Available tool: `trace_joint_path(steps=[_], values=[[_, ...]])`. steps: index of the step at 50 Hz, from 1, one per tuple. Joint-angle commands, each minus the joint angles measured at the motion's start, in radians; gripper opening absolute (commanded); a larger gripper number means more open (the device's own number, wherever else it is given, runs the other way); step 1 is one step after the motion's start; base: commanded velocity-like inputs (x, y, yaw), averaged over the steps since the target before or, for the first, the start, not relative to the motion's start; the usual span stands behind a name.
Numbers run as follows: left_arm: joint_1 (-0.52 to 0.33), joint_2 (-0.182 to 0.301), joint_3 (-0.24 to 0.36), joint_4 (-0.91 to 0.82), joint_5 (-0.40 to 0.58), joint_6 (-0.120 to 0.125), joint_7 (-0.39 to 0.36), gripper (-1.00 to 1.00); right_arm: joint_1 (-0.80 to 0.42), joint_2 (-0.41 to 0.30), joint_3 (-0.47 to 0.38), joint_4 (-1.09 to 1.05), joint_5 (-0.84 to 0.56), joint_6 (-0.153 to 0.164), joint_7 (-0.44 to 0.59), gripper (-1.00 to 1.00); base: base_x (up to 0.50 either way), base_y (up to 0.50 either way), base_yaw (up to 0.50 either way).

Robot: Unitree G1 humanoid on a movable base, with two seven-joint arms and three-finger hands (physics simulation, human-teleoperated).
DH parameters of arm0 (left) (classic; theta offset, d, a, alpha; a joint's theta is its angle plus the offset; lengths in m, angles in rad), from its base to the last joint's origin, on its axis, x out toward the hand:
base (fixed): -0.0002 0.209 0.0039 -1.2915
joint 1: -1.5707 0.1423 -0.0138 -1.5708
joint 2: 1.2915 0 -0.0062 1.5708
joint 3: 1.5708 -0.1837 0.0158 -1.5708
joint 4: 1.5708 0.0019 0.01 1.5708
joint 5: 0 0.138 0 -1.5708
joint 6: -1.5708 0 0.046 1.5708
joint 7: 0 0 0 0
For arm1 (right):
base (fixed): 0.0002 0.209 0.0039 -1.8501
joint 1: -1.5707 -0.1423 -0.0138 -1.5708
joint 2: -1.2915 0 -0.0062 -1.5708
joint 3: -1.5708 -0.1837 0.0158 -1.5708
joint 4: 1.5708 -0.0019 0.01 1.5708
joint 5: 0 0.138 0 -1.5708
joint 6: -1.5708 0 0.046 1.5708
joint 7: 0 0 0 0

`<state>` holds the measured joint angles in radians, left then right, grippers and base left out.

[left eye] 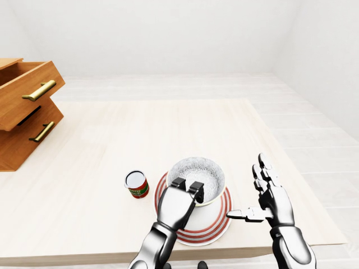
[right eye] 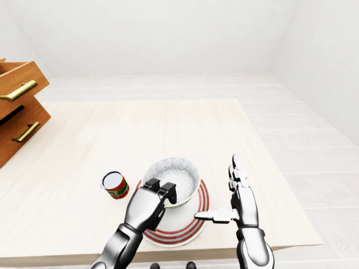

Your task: Put the bowl on the plate.

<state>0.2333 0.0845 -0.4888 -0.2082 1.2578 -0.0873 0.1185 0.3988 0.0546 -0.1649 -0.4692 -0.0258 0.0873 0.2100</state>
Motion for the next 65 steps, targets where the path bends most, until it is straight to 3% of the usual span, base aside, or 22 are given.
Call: trace_joint_path(steps=[1, 24, 27, 37, 44, 65], values=[[0.002, 0.004, 0.001, -0.004, -0.009, 0.0, 0.037, -1.0, -0.001, 0.0, 0.002, 0.003, 0.0, 0.0, 0.0, 1.0, 0.0, 0.0, 0.0], [0.001, 0.005, -0.003, 0.011, -0.008, 0.0, 0.01, -1.0, -0.011, -0.005, 0.0, 0.003, 0.0, 0.0, -0.002, 1.0, 0.0, 0.0, 0.0], [0.004, 0.005, -0.003, 0.006, -0.011, 0.0, 0.003, -0.85, -0.013, -0.005, 0.0, 0.004, 0.0, 0.0, -0.002, 1.0, 0.0, 0.0, 0.0], [0.01, 0.01, -0.007, 0.004, -0.004, 0.0, -0.006, -0.78, -0.015, -0.004, 0.003, 0.013, 0.0, 0.0, -0.005, 1.0, 0.0, 0.0, 0.0], [0.022, 0.013, -0.008, 0.0, -0.016, 0.0, -0.011, -0.55, -0.011, -0.005, 0.003, 0.015, 0.001, 0.0, -0.005, 1.0, 0.0, 0.0, 0.0], [0.05, 0.04, -0.016, -0.033, -0.009, 0.0, -0.031, -0.37, -0.006, -0.004, 0.007, 0.034, 0.002, 0.0, -0.008, 1.0, 0.0, 0.0, 0.0]])
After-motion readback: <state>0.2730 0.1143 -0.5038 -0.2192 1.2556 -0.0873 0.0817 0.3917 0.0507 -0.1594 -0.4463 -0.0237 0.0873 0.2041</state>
